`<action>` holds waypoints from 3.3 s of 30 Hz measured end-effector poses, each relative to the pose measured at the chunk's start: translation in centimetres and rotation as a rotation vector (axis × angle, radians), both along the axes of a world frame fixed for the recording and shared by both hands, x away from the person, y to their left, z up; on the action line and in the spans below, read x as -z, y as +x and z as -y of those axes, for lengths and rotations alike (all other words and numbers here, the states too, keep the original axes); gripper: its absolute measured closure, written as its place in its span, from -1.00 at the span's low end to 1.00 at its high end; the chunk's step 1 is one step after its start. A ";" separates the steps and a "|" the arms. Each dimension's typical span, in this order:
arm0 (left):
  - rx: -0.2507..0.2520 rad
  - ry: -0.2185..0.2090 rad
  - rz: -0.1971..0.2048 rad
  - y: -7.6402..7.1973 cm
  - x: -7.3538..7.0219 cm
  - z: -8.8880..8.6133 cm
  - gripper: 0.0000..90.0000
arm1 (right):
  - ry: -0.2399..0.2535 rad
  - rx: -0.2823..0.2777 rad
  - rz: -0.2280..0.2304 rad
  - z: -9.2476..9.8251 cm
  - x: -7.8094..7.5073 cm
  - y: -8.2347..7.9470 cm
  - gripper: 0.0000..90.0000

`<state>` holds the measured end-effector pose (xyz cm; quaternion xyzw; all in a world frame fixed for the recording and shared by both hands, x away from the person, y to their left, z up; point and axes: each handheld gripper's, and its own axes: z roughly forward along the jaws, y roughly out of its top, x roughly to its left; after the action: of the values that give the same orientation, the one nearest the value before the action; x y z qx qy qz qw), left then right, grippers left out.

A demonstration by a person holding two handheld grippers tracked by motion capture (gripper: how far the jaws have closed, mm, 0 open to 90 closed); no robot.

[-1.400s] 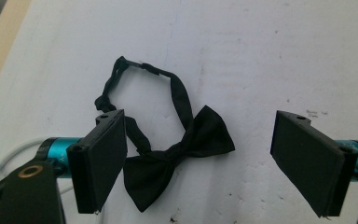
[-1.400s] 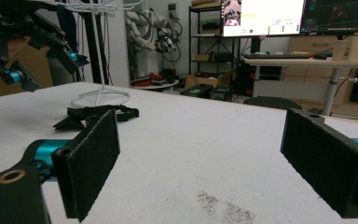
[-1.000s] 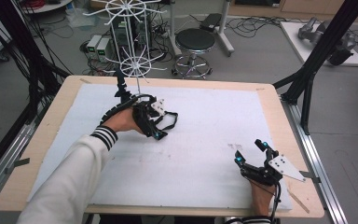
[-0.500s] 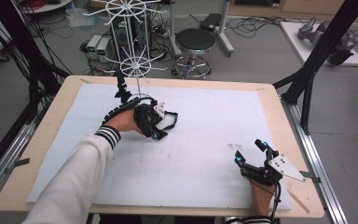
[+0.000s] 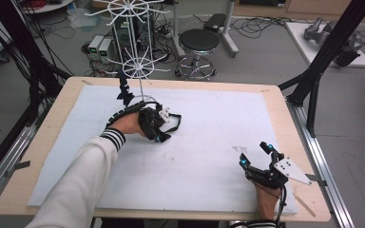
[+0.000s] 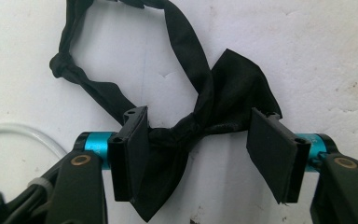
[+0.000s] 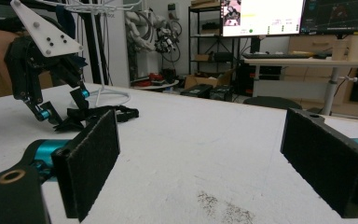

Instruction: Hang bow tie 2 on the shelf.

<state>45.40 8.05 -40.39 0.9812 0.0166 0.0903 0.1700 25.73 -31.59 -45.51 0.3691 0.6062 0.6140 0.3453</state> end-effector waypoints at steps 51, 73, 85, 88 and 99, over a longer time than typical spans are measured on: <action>-0.160 -0.090 0.035 -1.4 -1.8 0.1 0.72 | 0.010 0.001 -0.010 0.0 0.0 0.0 -0.75; -0.200 -0.516 0.085 -4.7 -6.5 -2.8 0.72 | -0.001 0.002 -0.001 0.0 0.0 0.0 -0.75; -0.225 -0.631 0.093 -5.8 -7.3 -4.0 0.72 | -0.003 0.002 0.000 0.0 0.0 0.0 -0.75; -0.235 -0.663 0.099 -6.1 -7.5 -4.5 0.72 | 0.001 0.000 -0.005 -0.1 0.0 0.0 -0.75; -0.255 -0.755 0.136 -7.1 -8.8 -6.2 0.72 | -0.003 0.000 -0.005 -0.1 0.0 0.0 -0.75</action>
<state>38.32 14.29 -31.55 0.8317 0.1587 0.1629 0.5065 25.71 -31.50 -45.50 0.3699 0.6080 0.6123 0.3444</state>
